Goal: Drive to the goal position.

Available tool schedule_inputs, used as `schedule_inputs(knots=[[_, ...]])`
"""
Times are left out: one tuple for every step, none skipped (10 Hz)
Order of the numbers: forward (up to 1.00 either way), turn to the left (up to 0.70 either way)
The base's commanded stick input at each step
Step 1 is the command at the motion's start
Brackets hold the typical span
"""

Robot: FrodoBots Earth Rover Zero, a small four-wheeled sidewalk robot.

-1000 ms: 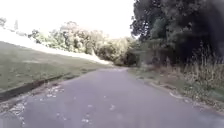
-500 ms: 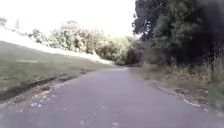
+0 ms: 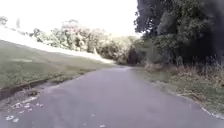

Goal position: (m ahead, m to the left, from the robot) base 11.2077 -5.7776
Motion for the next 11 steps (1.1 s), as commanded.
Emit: schedule_inputs(knots=[[1.0, -0.17], [1.0, -0.27], [1.0, -0.27], [1.0, -0.27], [1.0, -0.27], [1.0, -0.27], [1.0, -0.27], [1.0, -0.27], [1.0, -0.27], [1.0, 0.0], [1.0, 0.0]])
